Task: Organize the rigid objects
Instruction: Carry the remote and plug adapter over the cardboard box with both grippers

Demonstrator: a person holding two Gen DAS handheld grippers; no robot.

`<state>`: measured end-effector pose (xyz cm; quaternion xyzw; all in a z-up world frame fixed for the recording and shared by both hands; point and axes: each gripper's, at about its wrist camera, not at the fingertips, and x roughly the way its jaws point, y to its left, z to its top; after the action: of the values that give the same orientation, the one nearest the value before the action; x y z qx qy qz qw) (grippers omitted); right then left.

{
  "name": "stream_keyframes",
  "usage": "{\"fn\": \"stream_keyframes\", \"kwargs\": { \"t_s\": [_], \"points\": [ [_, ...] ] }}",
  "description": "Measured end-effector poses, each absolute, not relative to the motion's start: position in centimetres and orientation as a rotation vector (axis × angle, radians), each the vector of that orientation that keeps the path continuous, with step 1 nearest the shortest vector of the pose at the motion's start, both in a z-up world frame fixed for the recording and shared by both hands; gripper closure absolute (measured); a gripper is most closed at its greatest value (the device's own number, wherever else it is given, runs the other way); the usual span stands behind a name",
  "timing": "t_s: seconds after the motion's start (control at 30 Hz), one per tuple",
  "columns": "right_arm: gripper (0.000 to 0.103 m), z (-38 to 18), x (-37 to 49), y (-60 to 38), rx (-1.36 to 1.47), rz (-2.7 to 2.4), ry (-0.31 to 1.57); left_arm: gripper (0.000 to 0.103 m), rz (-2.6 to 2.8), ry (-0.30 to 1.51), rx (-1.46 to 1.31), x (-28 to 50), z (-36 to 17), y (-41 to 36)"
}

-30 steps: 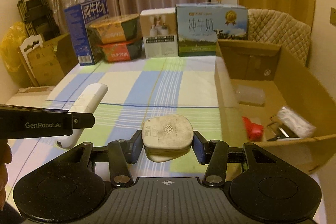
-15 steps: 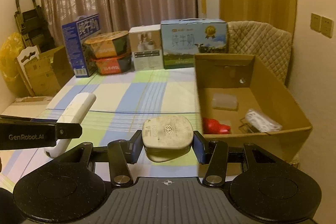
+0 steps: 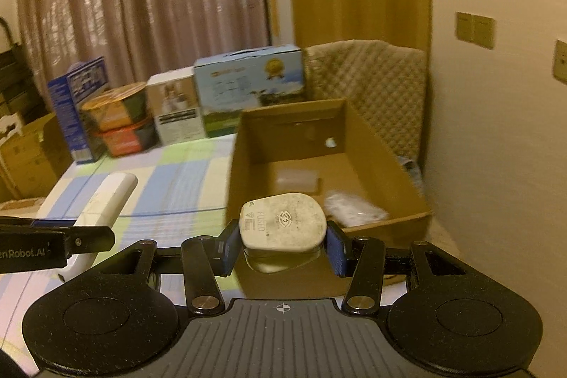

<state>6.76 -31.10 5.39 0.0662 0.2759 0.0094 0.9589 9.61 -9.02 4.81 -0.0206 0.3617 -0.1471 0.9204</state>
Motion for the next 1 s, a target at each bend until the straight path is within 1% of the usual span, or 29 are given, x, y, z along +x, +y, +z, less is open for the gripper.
{"fn": "stream_keyframes", "kwargs": {
  "t_s": [0.37, 0.83, 1.0],
  "points": [
    [0.056, 5.4, 6.9, -35.1, 0.137, -0.053, 0.562, 0.068, -0.393, 0.75, -0.033, 11.1, 4.8, -13.6],
    [0.056, 5.3, 8.6, -36.9, 0.154, -0.061, 0.566, 0.068, -0.426, 0.751, -0.027, 13.6, 4.8, -16.0],
    [0.056, 5.5, 10.8, -37.6, 0.147, -0.048, 0.564, 0.068, -0.427, 0.75, -0.015, 15.9, 4.9, -17.0]
  ]
}}
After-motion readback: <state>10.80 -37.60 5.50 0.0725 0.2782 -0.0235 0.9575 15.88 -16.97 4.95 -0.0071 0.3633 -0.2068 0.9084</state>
